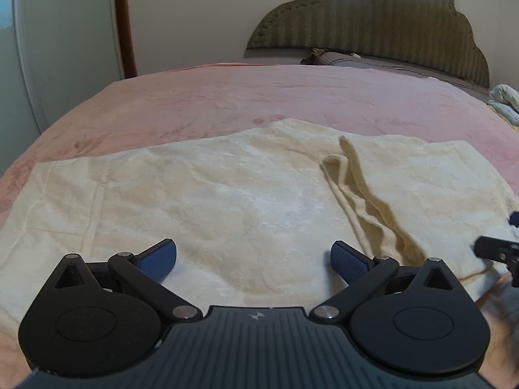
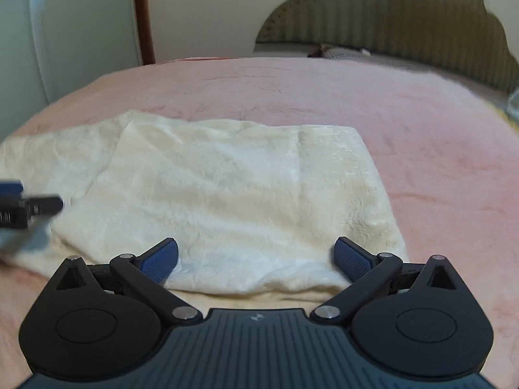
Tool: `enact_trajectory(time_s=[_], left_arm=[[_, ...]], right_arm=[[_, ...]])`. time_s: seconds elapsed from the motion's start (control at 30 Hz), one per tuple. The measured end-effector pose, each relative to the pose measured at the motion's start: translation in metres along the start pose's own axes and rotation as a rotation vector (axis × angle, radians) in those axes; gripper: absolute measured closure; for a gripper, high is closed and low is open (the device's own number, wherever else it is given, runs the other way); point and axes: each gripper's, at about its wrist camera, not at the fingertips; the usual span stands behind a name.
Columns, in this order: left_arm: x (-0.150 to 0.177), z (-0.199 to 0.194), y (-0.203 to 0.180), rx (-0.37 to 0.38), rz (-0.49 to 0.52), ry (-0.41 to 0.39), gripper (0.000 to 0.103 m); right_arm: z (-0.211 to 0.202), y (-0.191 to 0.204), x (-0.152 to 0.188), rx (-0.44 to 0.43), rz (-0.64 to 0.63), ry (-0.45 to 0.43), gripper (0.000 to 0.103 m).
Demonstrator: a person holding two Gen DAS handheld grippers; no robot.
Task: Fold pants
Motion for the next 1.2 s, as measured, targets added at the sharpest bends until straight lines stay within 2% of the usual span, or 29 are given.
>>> enact_trajectory(time_s=[0.13, 0.2, 0.27, 0.3, 0.37, 0.4, 0.47, 0.57, 0.67, 0.77, 0.87, 1.0, 1.1, 1.2], left_arm=[[-0.004, -0.006, 0.019, -0.004, -0.102, -0.006, 0.0], [-0.002, -0.005, 0.026, -0.02, -0.123, -0.011, 0.0], [0.002, 0.0, 0.025, -0.028, -0.087, 0.01, 0.0], [0.005, 0.0, 0.018, -0.047, -0.034, 0.011, 0.0], [0.01, -0.002, 0.007, -0.078, 0.028, 0.005, 0.0], [0.012, -0.004, 0.003, -0.095, 0.042, 0.003, 0.0], [0.014, -0.006, 0.002, -0.099, 0.042, -0.001, 0.0], [0.01, -0.01, 0.011, -0.045, 0.014, 0.018, 0.001], [-0.001, -0.012, 0.021, -0.013, 0.012, 0.024, 0.001], [-0.017, -0.011, 0.032, -0.063, -0.001, 0.009, 0.001], [-0.037, -0.008, 0.052, -0.064, -0.043, 0.02, 0.001], [-0.062, 0.003, 0.081, -0.109, -0.067, 0.012, 0.001], [-0.074, 0.025, 0.104, -0.158, -0.083, 0.05, 0.001], [-0.074, 0.05, 0.125, -0.207, -0.112, 0.09, 0.0]], right_arm=[[-0.009, -0.006, -0.005, -0.032, 0.051, 0.035, 0.0], [-0.018, -0.006, -0.013, -0.1, 0.109, 0.001, 0.0], [-0.019, 0.004, -0.017, -0.164, 0.119, -0.016, 0.0], [-0.015, 0.011, -0.017, -0.177, 0.107, -0.005, 0.0], [-0.001, 0.033, -0.013, -0.14, 0.049, 0.062, 0.0], [-0.002, 0.047, -0.005, -0.083, -0.021, 0.019, 0.0], [-0.013, 0.057, 0.006, -0.037, -0.068, -0.058, 0.0], [-0.014, 0.054, 0.0, -0.081, -0.094, -0.001, 0.0], [-0.012, 0.048, -0.019, -0.126, -0.056, 0.023, 0.0], [-0.005, 0.056, -0.046, -0.162, -0.069, 0.02, 0.0], [0.011, 0.074, -0.07, -0.159, -0.096, 0.044, 0.0], [0.048, 0.098, -0.097, -0.118, -0.128, 0.17, 0.0], [0.068, 0.11, -0.105, -0.174, -0.118, 0.202, 0.0], [0.088, 0.129, -0.111, -0.118, -0.163, 0.204, 0.0]])
Point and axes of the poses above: each gripper's, at about its wrist camera, not at the fingertips, and z roughly the way its jaws point, y to its left, x to its underside, and after that the axes turned 11 degrees about x, right-handed
